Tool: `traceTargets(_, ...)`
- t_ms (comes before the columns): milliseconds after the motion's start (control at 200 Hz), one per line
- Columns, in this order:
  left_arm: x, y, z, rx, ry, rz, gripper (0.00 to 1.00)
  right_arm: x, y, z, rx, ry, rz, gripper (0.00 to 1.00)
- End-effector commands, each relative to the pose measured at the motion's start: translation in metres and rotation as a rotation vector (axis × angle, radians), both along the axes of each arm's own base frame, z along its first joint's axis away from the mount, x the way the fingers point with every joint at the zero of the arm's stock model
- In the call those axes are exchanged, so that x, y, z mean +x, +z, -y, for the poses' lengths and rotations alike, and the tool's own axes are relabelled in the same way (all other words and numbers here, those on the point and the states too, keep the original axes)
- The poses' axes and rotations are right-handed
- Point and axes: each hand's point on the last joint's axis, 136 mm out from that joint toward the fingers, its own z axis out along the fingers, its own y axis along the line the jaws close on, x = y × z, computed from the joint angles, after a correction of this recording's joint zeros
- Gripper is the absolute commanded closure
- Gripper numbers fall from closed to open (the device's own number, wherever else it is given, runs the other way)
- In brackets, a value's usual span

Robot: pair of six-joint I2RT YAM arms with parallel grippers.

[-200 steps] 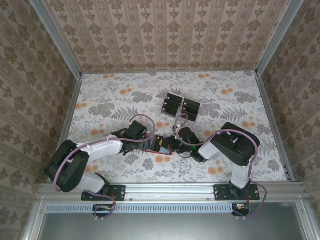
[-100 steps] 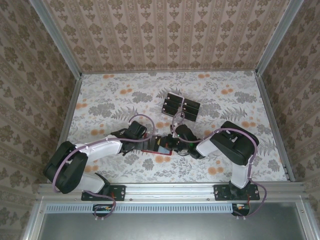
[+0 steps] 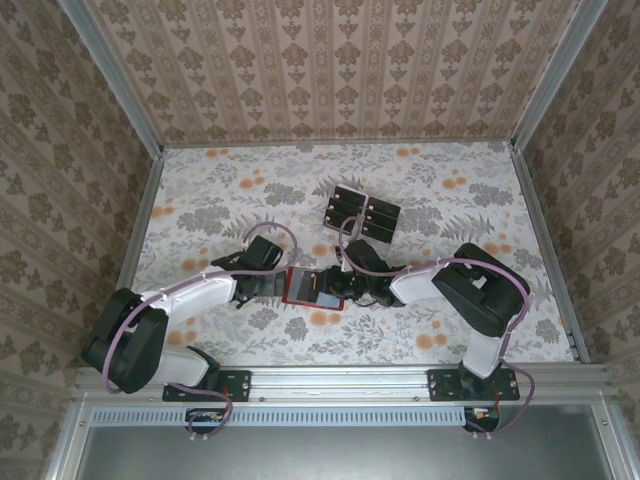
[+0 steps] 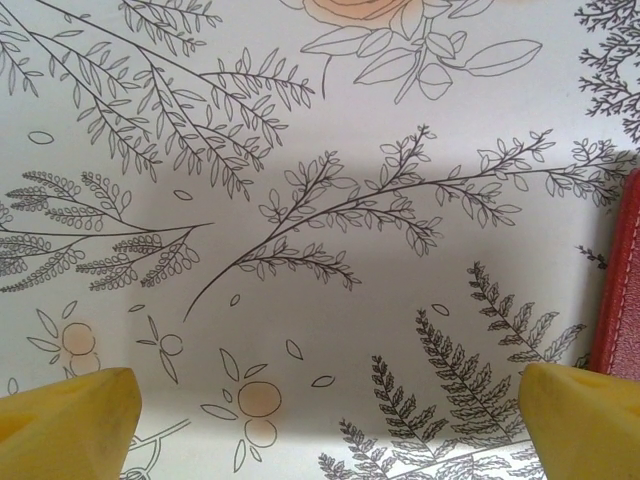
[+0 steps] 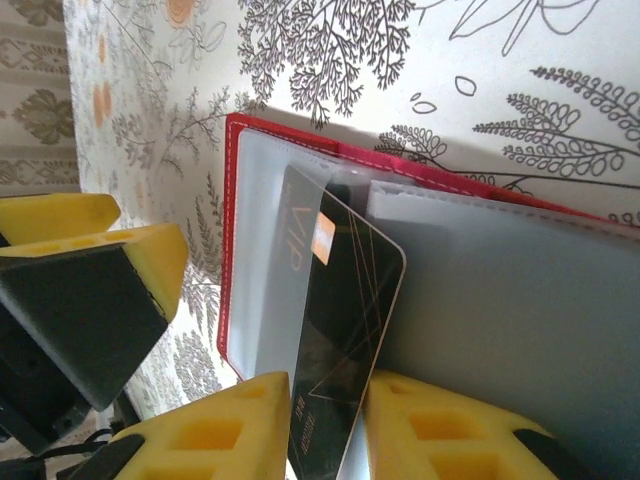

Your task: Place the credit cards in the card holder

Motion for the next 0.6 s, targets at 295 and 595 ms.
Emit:
traceTargets(295,-0.009,-0.012,-0.006,0.002,0.056,-0.052,0.00,-0.003,-0.017,0.014,-0.107,-0.008,-0.034,0.86)
traceTargets(595,-0.015,-0.024,-0.006,0.010,0.057,-0.100,0.00,0.000,-0.018,0.006,-0.098,0.013,-0.043,0.97)
